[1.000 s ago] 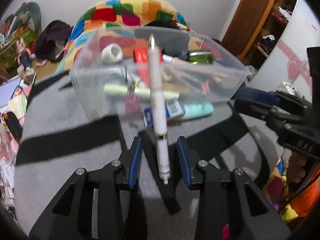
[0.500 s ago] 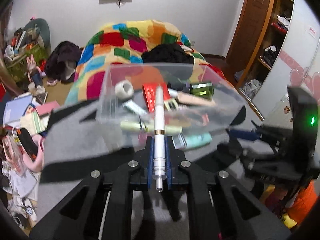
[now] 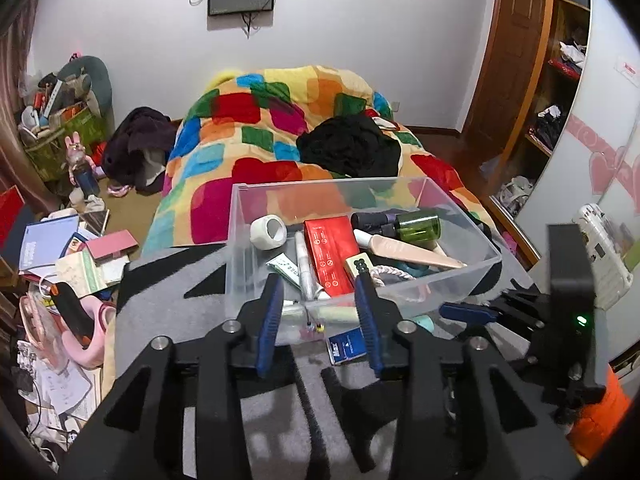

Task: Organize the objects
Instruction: 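Lower the white pen into the box and open the left tool, then grasp the blue Max card box with the left tool while the right tool grasps the teal bottle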

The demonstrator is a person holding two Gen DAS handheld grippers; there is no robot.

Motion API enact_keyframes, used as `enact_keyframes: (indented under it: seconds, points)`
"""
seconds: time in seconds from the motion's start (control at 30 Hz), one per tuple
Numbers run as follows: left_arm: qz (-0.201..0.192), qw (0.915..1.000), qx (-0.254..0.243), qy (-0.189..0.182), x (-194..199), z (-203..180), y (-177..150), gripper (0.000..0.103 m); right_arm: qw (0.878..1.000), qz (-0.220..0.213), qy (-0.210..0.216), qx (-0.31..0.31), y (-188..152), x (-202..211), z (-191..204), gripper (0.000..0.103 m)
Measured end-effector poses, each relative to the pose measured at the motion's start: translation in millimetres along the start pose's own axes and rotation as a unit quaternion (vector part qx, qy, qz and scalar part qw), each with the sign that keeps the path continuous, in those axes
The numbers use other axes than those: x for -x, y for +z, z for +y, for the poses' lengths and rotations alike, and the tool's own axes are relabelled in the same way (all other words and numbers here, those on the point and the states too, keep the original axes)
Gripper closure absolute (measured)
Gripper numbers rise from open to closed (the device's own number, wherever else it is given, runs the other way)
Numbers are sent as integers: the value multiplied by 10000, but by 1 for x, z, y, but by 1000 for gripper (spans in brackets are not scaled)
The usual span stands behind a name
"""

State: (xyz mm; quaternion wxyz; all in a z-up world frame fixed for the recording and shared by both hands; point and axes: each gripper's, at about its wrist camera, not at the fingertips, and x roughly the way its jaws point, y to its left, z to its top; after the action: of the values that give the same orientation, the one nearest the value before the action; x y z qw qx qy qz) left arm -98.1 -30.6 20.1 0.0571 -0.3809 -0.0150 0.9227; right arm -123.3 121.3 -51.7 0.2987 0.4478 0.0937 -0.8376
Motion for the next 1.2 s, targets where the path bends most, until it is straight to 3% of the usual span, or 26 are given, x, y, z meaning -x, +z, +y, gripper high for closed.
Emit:
enact_keyframes:
  seconds: [0.23, 0.4, 0.6, 0.7, 0.77, 0.93, 1.2]
  points:
    - [0, 9999, 93, -127, 10, 3, -18, 52, 9997, 96, 104, 209, -2, -11, 9, 50]
    - [191, 9995, 169, -201, 2, 5, -33, 46, 9968, 165, 631, 464, -15, 3, 17, 50]
    - [572, 9972, 320, -367, -16, 6, -50, 46, 9979, 135, 406, 491, -10, 1, 18, 50]
    - [686, 9964, 318, -397, -23, 5, -54, 45, 9980, 220, 318, 509, -2, -11, 17, 53]
    - [772, 9957, 302, -410, -28, 2, -56, 42, 9976, 311, 317, 523, 0, -20, 17, 67]
    - [975, 9939, 270, -437, -46, -4, -56, 38, 9975, 214, 377, 558, -4, -16, 18, 78]
    - [1287, 9902, 348, -422, -75, -9, -51, 31, 9988, 105, 273, 405, -26, 3, 4, 80]
